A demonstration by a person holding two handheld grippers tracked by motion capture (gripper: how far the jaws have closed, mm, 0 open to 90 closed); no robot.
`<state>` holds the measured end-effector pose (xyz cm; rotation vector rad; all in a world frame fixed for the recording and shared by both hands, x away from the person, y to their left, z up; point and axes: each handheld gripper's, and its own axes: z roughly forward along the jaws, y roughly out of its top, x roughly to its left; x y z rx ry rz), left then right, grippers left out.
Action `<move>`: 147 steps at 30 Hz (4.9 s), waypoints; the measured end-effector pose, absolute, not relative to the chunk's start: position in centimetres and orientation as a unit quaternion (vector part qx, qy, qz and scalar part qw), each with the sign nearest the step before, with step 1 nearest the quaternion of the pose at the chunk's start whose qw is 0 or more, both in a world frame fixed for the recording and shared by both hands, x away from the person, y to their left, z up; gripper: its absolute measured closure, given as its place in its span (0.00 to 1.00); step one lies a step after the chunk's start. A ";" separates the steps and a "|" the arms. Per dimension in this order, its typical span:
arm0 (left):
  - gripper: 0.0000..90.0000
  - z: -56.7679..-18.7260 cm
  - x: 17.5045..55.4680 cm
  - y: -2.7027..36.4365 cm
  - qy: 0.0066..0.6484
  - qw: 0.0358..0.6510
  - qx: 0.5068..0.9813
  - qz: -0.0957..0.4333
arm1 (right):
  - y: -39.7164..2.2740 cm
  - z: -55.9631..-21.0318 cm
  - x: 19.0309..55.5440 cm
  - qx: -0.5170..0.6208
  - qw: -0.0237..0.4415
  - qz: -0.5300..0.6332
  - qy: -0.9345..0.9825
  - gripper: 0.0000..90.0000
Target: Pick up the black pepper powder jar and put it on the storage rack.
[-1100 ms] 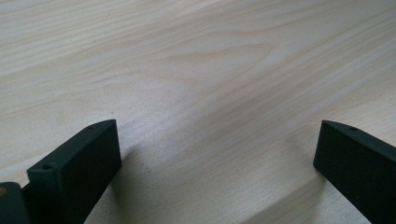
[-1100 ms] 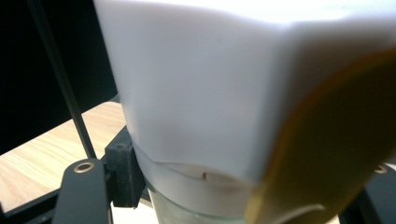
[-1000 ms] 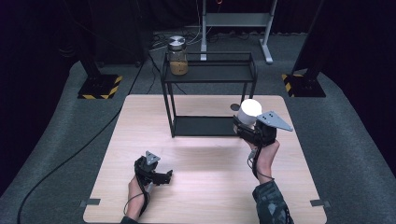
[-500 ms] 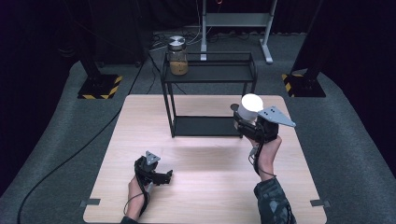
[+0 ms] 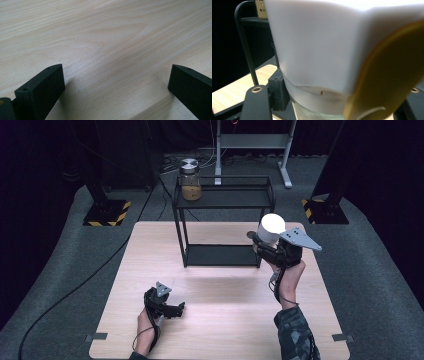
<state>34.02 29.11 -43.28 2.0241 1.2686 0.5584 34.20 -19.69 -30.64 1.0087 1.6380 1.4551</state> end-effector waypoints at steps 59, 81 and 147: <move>0.00 -43.3 34.1 29.1 0.486 0.338 0.778 0.213 | -19.6 -25.1 36.5 0.367 0.366 0.551 0.654 0.33; 0.00 -43.3 34.1 29.2 0.484 0.338 0.779 0.213 | -19.8 -22.6 36.3 0.353 0.389 0.543 0.655 0.33; 0.00 -43.3 34.1 29.2 0.480 0.339 0.781 0.211 | -16.8 -16.7 44.9 0.394 0.338 0.520 0.678 0.33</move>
